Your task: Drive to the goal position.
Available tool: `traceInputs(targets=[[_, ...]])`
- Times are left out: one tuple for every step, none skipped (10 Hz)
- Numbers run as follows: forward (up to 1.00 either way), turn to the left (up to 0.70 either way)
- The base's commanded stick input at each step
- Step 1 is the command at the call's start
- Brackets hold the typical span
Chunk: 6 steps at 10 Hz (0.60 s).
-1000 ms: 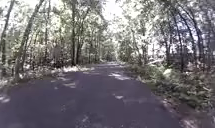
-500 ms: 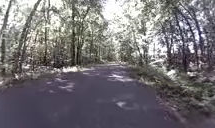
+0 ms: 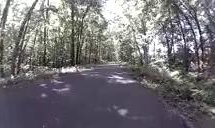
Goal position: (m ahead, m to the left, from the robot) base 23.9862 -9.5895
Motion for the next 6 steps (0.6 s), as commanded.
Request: traceInputs(targets=[[0.45,0.0],[0.45,0.0],[0.45,0.0],[0.45,0.0],[0.45,0.0],[0.45,0.0]])
